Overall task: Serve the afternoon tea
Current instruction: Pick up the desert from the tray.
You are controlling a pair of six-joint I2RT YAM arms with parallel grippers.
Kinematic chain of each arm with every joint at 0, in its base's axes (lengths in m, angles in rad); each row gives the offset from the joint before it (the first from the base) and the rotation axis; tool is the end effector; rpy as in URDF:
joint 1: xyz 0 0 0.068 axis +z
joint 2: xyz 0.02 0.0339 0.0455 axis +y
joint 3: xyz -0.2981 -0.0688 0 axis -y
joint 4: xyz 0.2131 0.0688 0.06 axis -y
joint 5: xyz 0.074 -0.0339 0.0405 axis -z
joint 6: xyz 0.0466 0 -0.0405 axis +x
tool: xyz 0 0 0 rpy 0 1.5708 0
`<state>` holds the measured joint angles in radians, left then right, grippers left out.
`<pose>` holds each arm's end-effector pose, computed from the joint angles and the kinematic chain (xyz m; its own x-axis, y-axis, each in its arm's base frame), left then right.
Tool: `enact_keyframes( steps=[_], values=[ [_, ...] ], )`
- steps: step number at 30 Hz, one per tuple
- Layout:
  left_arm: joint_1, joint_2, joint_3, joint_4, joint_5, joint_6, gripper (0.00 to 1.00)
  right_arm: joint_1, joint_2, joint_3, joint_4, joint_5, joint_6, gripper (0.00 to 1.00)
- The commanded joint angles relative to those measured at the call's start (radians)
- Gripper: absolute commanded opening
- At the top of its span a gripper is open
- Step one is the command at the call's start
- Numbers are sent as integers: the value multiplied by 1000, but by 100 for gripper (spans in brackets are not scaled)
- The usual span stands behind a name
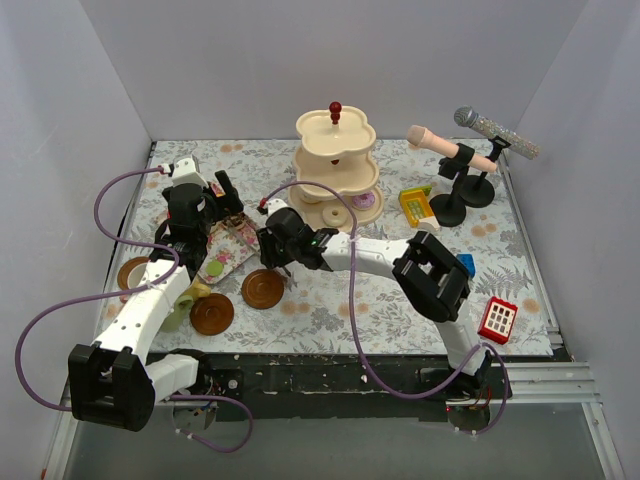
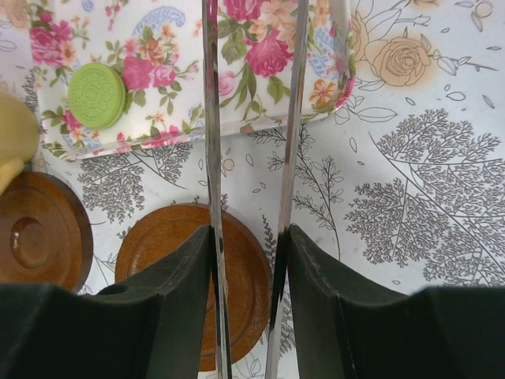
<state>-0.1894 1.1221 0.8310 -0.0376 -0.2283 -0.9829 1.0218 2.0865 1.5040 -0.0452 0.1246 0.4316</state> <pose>0.2230 -0.0320 0.3399 -0.1534 -0.7959 -0.5857 -0.2788 0.6035 -0.7470 0.2530 0.4024 0.2351 -0.6105 -0.2025 -0.7657 -0.5929 0.7578 0.2723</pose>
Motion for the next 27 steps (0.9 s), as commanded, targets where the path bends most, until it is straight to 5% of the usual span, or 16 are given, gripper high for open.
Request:
enact_keyframes(
  steps=[1,16,27],
  values=[
    [-4,-13,20,-2,-8,13,98,-6,-112,-24,77,15,-22,26],
    [-2,-13,20,-1,-6,13,98,-5,-293,-165,97,27,-33,20],
    [-4,-7,20,-1,-3,10,98,-20,-607,-315,-27,104,-77,20]
  ],
)
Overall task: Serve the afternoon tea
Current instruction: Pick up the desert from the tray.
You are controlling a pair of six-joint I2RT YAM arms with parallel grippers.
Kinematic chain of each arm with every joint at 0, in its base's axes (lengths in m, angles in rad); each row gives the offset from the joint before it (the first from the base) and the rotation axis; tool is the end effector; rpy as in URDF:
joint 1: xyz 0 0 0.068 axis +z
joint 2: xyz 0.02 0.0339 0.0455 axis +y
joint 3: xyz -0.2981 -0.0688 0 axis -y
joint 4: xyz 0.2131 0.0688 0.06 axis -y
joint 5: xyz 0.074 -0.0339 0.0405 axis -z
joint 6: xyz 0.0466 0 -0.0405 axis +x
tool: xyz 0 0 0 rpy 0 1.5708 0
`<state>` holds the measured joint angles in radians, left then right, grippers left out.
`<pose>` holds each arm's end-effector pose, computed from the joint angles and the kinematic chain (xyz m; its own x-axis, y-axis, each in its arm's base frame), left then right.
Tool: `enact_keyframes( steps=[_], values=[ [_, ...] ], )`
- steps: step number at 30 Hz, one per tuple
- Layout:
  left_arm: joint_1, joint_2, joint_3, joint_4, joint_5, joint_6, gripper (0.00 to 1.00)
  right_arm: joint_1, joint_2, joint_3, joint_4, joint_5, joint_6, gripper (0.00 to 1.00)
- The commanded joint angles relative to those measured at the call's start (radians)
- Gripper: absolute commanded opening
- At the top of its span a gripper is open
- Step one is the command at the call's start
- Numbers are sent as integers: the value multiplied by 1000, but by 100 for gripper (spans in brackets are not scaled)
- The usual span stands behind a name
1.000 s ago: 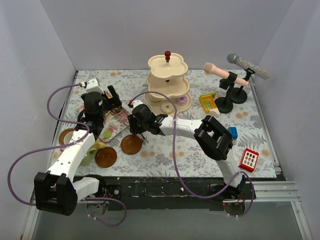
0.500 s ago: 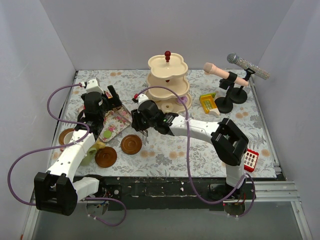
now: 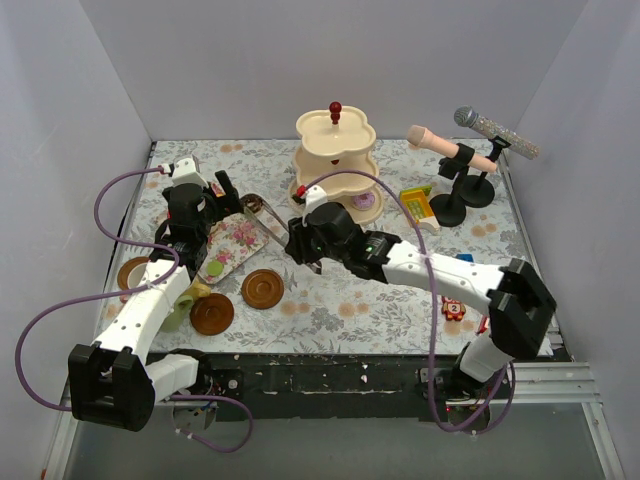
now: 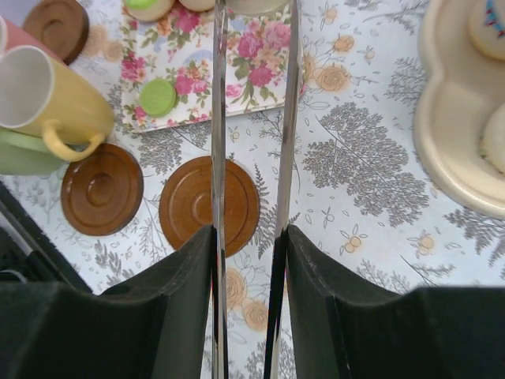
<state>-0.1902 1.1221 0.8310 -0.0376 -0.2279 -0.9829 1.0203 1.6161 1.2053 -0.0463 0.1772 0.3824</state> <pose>0.2230 -0.0322 0.3399 -0.1543 -0.7958 -0.5856 -0.2781 0.6037 -0.7471 0.1955 0.3029 0.3283 -0.4964 -0.1065 -0.8616 -0.6154 0.7432 0.2627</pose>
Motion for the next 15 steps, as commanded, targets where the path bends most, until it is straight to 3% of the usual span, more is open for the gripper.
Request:
enact_keyframes(
  steps=[1,15],
  values=[
    [-3,-4,20,-1,-2,10,98,-26,-165,-30,-45,57,-27,20],
    [-2,5,17,5,13,4,98,-178,-430,-164,-175,31,-11,20]
  ],
)
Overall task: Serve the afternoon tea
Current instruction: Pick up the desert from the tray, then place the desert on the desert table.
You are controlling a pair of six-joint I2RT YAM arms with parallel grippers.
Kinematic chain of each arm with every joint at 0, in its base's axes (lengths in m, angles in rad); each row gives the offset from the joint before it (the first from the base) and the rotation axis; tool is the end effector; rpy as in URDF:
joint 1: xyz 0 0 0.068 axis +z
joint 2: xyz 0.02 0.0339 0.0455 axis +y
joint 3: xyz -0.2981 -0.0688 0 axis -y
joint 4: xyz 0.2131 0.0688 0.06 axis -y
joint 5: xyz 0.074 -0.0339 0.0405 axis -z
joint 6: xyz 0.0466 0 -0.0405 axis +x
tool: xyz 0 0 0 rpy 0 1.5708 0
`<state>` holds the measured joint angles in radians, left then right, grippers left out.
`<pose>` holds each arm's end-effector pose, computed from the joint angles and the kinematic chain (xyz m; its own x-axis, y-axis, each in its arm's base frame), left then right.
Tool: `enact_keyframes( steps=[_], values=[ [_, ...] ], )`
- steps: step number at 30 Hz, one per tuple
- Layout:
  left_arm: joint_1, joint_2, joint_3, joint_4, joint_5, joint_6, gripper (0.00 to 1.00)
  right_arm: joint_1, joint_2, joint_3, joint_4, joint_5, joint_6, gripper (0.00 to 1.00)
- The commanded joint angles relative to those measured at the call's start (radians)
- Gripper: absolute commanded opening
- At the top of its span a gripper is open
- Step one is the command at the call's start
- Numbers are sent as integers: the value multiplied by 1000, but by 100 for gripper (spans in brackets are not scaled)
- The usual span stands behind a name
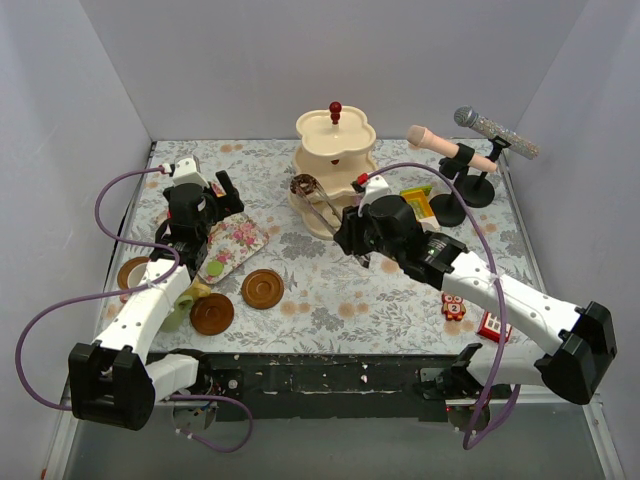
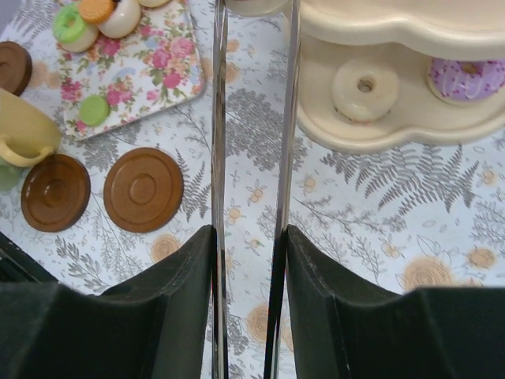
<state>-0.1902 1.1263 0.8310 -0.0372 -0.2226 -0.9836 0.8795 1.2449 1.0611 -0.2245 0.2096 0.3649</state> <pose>0.2239 -0.0326 0.3390 -0.1605 -0.7960 -0.5837 -0.2782 0.6038 -0.7470 0.1699 0.1901 0.3685 -0.4619 -0.0107 -0.8868 -0.4999 0.8291 0.2503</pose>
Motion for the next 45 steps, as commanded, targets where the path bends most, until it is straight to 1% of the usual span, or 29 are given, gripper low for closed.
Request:
enact_keyframes(
  steps=[1,9,19,29,37,39,41,42,45],
  values=[
    [-3,4,14,5,8,5,98,-48,-70,-26,5,-1,6,20],
    [-5,4,14,7,8,6,98,-116,-96,-55,33,-30,5,20],
    [-2,4,16,7,6,6,98,-171,-75,-69,82,-96,19,20],
    [-3,3,14,7,5,8,98,-195,-50,-59,109,-119,17,20],
    [-3,3,14,7,5,8,98,-209,-21,-52,117,-134,12,22],
    [-5,3,14,5,5,10,98,-212,-15,-50,117,-139,12,25],
    [-3,3,14,7,3,10,98,-214,-13,-49,117,-142,12,29],
    [-3,3,14,7,3,10,98,-214,-13,-46,117,-141,12,35],
    [-3,3,16,5,3,10,98,-214,-12,-44,113,-144,11,41]
  ],
)
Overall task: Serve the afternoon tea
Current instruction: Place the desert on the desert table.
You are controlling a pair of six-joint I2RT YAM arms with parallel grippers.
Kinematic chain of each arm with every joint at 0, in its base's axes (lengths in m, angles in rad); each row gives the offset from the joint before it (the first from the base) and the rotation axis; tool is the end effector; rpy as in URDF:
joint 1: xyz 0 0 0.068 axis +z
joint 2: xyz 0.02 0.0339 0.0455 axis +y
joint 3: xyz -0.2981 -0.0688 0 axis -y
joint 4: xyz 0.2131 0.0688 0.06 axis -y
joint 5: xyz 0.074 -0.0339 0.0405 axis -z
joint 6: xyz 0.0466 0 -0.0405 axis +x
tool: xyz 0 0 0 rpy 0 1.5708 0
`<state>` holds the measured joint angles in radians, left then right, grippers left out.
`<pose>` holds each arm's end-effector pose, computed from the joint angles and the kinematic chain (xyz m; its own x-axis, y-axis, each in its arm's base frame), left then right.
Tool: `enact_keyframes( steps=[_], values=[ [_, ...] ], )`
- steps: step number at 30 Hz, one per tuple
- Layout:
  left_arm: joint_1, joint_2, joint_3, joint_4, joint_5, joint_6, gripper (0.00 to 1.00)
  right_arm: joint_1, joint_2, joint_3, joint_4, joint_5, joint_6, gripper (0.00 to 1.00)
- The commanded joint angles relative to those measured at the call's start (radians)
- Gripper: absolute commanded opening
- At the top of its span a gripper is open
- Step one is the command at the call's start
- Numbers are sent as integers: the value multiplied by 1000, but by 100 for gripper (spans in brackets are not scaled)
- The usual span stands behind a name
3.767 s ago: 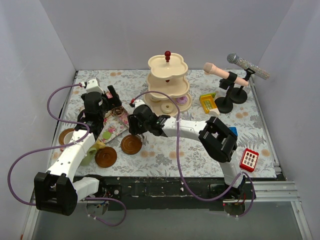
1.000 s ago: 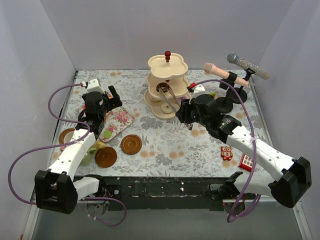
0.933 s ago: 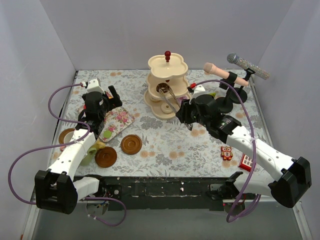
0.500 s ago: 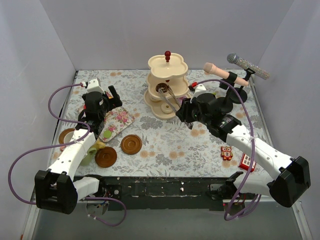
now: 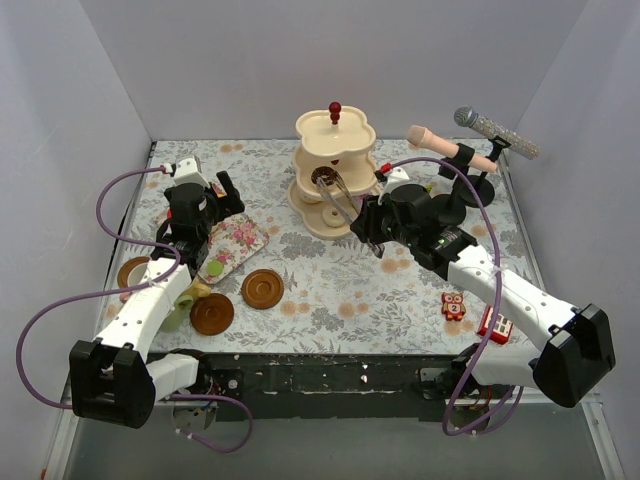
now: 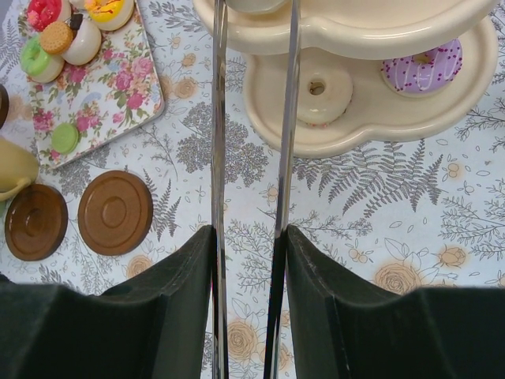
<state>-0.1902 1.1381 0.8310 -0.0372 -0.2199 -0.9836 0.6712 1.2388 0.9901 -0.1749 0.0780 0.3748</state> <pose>0.2265 -0.0333 0.3366 -0.1694 -0.7948 -0.5828 -0.2854 0.6056 -0.7428 0.2011 0.1551 0.3515 -0.5062 0.0641 -0.8601 -0.4074 0.8612 0.3039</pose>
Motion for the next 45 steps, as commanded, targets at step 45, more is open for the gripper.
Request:
enact_keyframes(
  steps=[45],
  values=[
    [-3,-8,17,3,-2,0,98,1,-117,30,11,-23,-74,51]
  ],
)
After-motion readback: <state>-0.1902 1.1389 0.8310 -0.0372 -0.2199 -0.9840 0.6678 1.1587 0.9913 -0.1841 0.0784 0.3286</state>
